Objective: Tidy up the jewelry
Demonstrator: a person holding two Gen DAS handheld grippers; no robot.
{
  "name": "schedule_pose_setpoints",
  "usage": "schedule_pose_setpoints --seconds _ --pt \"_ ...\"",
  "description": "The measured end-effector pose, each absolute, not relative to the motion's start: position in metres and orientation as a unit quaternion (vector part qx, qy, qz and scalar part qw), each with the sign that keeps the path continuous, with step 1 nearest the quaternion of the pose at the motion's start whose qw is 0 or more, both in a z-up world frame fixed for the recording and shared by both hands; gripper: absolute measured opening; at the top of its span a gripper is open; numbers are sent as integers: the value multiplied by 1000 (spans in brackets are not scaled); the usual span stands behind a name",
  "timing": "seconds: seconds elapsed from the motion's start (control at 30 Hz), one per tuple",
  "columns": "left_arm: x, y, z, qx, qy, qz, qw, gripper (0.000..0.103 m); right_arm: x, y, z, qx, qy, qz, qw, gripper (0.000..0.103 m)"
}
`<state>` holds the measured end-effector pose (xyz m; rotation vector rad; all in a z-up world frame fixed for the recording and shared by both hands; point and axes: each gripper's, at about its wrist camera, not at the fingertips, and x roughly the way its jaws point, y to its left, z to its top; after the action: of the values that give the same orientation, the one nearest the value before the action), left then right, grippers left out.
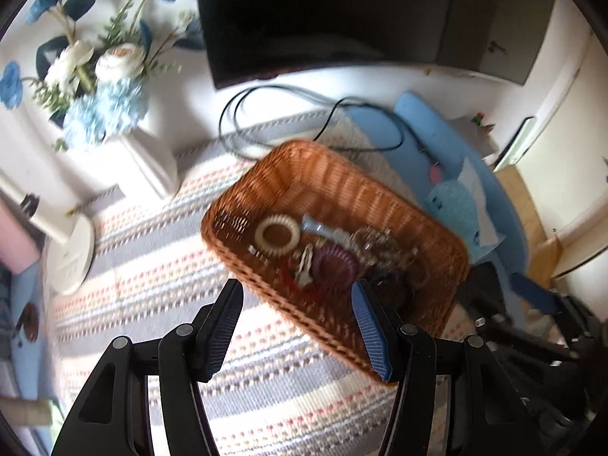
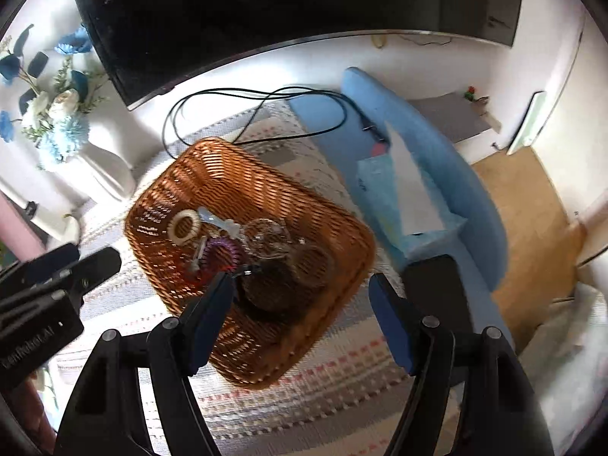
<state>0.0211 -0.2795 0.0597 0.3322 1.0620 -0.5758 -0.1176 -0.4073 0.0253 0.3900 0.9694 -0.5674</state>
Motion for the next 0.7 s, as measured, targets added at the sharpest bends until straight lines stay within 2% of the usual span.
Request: schedule_pose_setpoints --seconds 0.17,0.7 --pt "16 -280 53 153 513 -275 799 61 -118 -399 33 165 463 -273 827 75" --pt "15 -264 69 141 486 -267 820 61 -123 -390 35 182 463 -250 830 75"
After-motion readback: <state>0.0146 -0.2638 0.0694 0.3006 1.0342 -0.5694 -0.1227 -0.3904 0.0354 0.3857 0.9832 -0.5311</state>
